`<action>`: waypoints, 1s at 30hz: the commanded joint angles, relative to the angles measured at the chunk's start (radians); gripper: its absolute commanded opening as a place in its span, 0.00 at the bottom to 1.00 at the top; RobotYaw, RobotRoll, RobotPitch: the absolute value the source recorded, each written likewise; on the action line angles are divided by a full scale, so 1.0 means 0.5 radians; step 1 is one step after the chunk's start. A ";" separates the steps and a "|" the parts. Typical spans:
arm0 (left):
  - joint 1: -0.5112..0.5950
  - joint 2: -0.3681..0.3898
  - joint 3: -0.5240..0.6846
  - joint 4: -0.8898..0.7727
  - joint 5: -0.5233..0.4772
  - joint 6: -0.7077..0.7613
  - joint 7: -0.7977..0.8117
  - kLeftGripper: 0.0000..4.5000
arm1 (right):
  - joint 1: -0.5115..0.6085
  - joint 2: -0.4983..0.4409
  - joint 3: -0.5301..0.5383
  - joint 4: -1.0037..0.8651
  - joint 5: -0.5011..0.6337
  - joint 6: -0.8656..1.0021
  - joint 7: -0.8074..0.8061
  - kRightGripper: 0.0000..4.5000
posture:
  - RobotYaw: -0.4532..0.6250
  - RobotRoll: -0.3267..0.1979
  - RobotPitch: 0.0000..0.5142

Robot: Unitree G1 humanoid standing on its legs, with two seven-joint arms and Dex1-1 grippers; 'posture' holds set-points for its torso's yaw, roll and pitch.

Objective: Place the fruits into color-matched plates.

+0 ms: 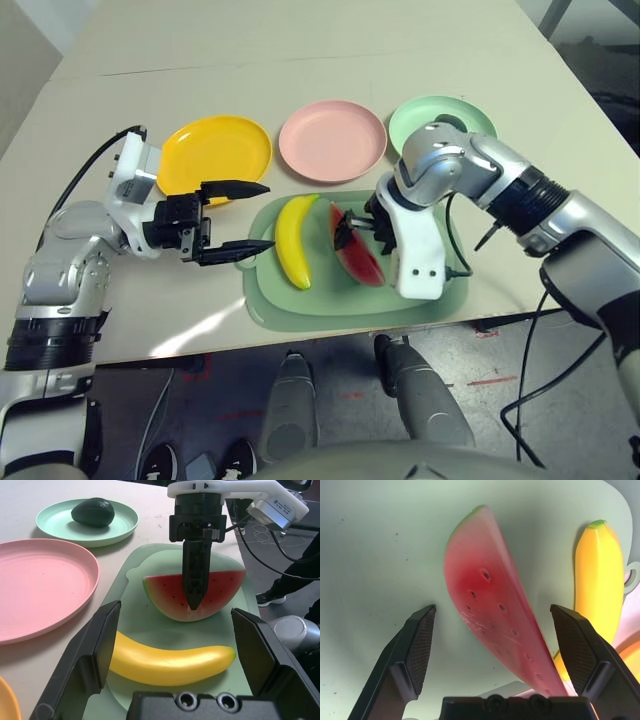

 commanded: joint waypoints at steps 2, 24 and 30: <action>0.027 0.032 0.047 -0.023 -0.001 -0.013 -0.014 1.00 | 0.033 0.023 0.010 -0.023 -0.015 0.047 0.023 0.82 | 0.42 0.62 0.54; -0.013 0.004 0.054 0.002 -0.023 0.002 0.015 1.00 | -0.173 0.056 -0.223 0.035 0.270 0.481 0.291 0.46 | 0.40 0.62 0.51; -0.031 -0.006 0.064 -0.003 -0.042 0.024 0.041 1.00 | -0.249 0.116 -0.341 0.143 0.290 0.575 0.312 0.46 | 0.40 0.62 0.50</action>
